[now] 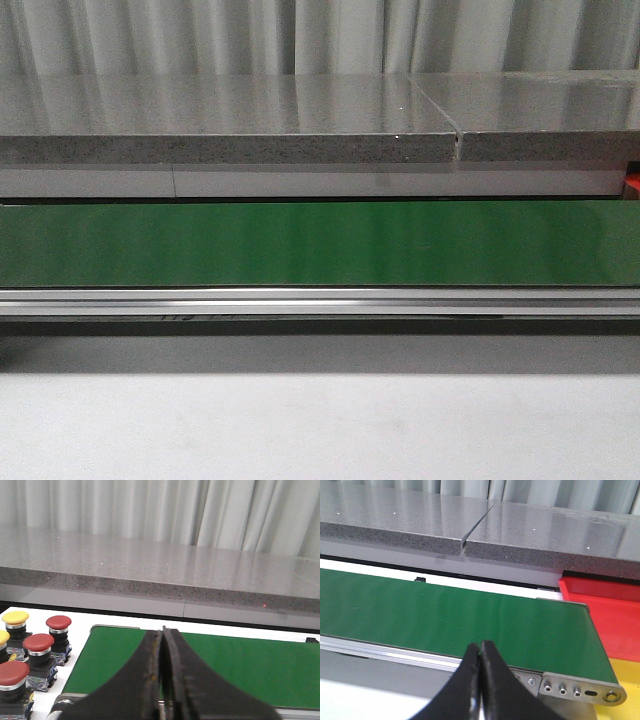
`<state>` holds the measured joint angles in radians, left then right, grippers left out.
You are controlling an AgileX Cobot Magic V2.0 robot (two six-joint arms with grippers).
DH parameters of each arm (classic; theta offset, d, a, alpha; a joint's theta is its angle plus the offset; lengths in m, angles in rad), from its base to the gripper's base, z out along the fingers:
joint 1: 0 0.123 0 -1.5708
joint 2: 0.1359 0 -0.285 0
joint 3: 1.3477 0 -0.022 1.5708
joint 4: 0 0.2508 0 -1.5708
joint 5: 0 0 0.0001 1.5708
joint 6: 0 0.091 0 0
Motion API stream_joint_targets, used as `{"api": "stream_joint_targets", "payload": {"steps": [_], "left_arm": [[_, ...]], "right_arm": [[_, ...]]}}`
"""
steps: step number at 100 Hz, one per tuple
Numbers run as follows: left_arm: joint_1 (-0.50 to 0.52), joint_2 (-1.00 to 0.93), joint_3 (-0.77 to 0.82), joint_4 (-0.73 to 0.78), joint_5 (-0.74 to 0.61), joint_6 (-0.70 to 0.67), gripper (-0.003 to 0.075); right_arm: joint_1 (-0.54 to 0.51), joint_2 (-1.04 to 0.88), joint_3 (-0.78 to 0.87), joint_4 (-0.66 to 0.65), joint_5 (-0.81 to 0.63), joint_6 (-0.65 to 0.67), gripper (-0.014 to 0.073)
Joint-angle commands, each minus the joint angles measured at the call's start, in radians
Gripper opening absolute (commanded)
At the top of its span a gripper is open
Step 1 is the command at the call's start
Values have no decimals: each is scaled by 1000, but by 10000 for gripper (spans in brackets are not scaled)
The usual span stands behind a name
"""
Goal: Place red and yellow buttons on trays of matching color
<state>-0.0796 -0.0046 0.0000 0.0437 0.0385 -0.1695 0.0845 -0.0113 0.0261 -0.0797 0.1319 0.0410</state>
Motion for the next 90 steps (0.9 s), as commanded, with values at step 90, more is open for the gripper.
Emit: {"api": "stream_joint_targets", "payload": {"steps": [90], "left_arm": [[1,167,-410,-22,332,-2,-19]], "right_arm": [[4,-13,-10,-10,-89,-4,-68]]}}
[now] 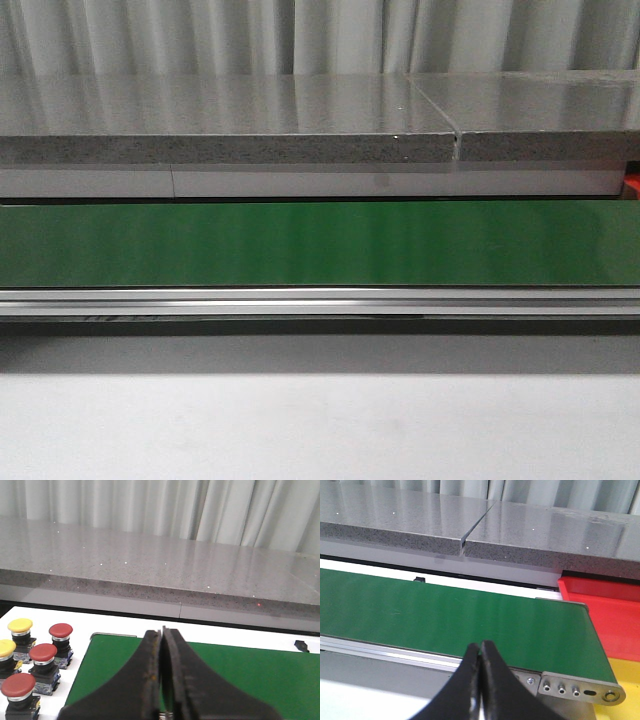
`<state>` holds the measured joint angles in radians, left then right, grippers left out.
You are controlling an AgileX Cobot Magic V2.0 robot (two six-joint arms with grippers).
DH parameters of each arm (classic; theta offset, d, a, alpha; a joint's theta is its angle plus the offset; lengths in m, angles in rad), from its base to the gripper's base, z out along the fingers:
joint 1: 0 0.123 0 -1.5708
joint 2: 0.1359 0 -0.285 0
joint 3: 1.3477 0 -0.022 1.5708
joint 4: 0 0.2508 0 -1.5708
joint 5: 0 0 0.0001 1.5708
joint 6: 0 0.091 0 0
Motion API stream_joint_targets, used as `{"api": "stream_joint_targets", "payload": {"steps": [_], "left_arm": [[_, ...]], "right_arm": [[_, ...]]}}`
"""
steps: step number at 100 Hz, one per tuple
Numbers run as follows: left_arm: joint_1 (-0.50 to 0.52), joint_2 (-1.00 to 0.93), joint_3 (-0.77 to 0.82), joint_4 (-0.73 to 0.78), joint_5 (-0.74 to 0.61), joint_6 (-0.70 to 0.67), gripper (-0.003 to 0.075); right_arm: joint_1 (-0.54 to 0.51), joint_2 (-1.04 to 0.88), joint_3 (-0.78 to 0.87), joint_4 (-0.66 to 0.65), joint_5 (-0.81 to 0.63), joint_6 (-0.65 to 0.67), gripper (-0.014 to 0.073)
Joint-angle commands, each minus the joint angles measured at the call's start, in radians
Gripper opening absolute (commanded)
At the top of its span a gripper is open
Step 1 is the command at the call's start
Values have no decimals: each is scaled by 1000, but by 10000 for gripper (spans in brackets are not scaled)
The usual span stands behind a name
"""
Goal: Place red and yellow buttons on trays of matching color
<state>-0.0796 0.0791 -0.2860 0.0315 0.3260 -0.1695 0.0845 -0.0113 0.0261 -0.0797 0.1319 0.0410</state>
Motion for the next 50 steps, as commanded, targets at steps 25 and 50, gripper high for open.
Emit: {"api": "stream_joint_targets", "payload": {"steps": [25,50], "left_arm": [[1,288,-380,-10,327,-2,-19],[1,380,-429,-10,373,-2,-19]], "right_arm": [[4,-13,-10,-10,-89,-4,-68],[4,-13,-10,-10,-89,-4,-68]]}}
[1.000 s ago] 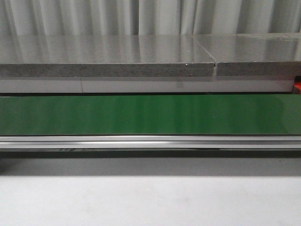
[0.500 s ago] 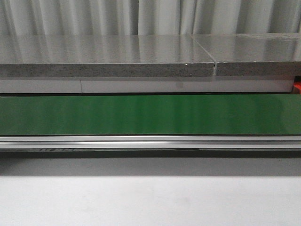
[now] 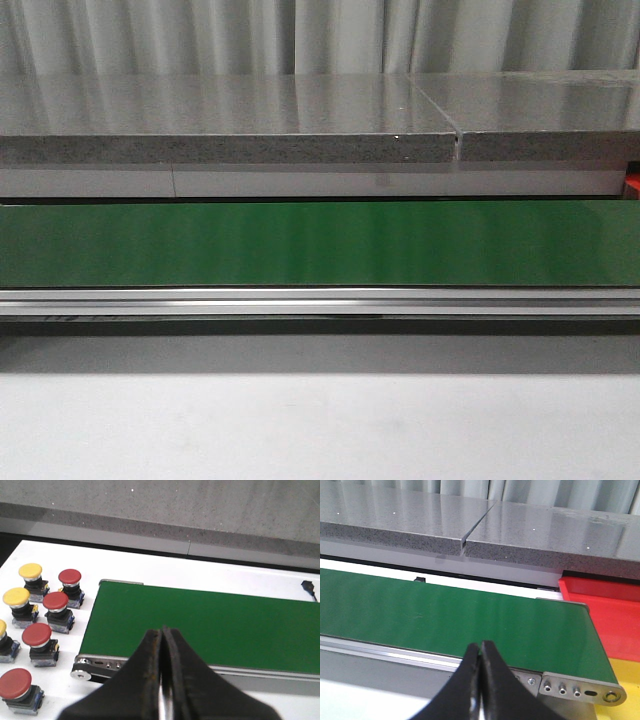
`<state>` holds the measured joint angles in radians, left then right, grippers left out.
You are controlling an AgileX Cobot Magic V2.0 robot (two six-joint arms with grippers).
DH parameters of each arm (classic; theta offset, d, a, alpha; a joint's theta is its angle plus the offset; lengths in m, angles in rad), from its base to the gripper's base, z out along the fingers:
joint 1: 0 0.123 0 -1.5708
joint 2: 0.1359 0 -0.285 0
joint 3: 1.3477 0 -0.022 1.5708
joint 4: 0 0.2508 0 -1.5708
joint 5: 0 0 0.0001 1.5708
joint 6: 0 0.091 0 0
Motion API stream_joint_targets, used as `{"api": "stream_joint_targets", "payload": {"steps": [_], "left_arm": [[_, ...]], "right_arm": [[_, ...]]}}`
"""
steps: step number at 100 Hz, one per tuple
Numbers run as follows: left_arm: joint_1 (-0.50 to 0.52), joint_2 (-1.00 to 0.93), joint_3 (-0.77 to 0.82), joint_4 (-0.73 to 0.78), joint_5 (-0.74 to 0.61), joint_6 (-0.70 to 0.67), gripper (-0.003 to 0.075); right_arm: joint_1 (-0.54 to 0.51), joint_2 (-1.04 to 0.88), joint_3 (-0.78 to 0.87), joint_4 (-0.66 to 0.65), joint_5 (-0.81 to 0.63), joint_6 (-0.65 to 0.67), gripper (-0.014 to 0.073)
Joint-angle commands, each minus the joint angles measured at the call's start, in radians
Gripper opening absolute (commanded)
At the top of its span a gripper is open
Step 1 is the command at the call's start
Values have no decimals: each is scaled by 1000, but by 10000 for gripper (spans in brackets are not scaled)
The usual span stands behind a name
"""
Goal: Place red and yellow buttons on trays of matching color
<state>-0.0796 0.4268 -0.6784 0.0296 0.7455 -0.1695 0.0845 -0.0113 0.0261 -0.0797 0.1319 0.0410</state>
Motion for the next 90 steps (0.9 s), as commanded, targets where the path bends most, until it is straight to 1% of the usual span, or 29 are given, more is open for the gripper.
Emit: {"api": "stream_joint_targets", "payload": {"steps": [1,32,39,46,48,50,55,58,60,61,65,70,76,83,90], "left_arm": [[1,35,-37,-8,-44,-2,-19],[1,57,-37,-6,30,-2,-15],[1,57,-37,7,59,-2,21],[1,57,-37,17,96,-2,106],[1,57,-37,17,106,-2,153],[1,57,-37,19,112,-2,179],[1,57,-37,25,133,-2,286],[1,57,-37,27,140,-2,372],[1,57,-37,30,142,-2,407],[1,57,-37,32,142,-2,441],[1,57,-37,34,142,-2,536],[1,57,-37,34,137,-2,620],[1,57,-37,34,137,-2,674],[1,57,-37,34,150,-16,672],[1,66,-37,70,166,-89,670]], "right_arm": [[4,-13,-10,-10,-89,-4,-68],[4,-13,-10,-10,-89,-4,-68],[4,-13,-10,-10,-89,-4,-68],[4,-13,-10,-10,-89,-4,-68],[4,-13,-10,-10,-89,-4,-68],[4,-13,-10,-10,-89,-4,-68],[4,-13,-10,-10,-89,-4,-68],[4,-13,-10,-10,-89,-4,-68],[4,-13,-10,-10,-89,-4,-68],[4,-13,-10,-10,-89,-4,-68],[4,-13,-10,-10,-89,-4,-68],[4,-13,-10,-10,-89,-4,-68],[4,-13,-10,-10,-89,-4,-68],[4,-13,-10,-10,-89,-4,-68],[4,-13,-10,-10,-89,-4,-68]]}}
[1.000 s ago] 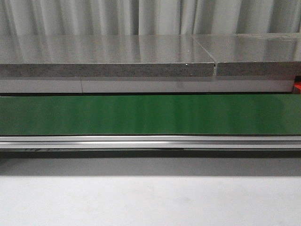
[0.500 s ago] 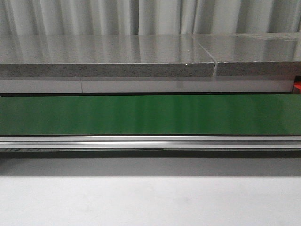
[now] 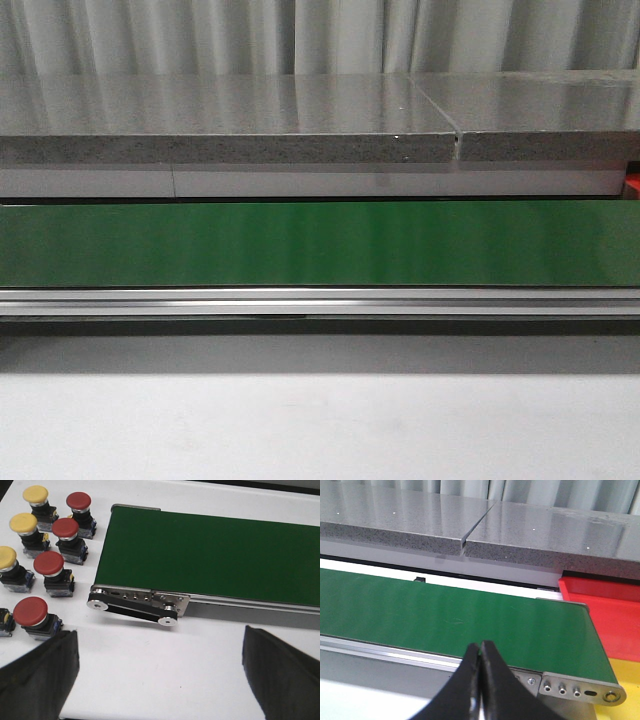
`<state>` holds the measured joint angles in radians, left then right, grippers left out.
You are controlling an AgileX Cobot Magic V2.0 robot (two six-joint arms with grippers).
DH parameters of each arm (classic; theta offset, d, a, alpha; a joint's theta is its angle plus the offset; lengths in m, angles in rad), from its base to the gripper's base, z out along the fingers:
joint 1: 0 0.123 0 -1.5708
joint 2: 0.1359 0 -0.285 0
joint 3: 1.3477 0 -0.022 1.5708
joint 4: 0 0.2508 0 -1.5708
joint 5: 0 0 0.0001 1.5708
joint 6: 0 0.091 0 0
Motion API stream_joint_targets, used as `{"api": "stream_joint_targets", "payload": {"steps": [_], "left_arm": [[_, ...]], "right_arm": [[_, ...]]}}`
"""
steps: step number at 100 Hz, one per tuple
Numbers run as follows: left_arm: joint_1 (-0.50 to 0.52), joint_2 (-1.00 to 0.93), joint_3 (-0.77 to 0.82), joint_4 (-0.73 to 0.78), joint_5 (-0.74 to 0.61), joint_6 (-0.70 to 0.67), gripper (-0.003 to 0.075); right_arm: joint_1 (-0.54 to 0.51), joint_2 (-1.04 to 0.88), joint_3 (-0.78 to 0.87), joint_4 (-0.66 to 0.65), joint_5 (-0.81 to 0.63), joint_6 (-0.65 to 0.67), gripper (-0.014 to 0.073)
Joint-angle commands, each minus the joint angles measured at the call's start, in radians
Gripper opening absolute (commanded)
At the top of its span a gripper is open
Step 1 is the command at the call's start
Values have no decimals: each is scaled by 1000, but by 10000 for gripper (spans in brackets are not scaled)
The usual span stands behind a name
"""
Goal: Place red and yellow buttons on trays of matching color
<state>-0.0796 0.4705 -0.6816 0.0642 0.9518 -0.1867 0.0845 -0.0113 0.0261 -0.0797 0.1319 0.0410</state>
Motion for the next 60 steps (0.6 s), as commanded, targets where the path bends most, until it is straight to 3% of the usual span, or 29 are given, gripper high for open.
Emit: {"api": "stream_joint_targets", "payload": {"steps": [1,17,45,60], "left_arm": [[1,24,-34,48,-38,-95,670],[1,97,-34,208,3,-275,650],[5,332,-34,262,-80,-370,588],[72,439,-34,267,-143,-393,588]], "right_arm": [[4,-13,-10,-10,-89,-4,-68],[4,-13,-10,-10,-89,-4,-68],[4,-13,-10,-10,-89,-4,-68],[4,-13,-10,-10,-89,-4,-68]]}}
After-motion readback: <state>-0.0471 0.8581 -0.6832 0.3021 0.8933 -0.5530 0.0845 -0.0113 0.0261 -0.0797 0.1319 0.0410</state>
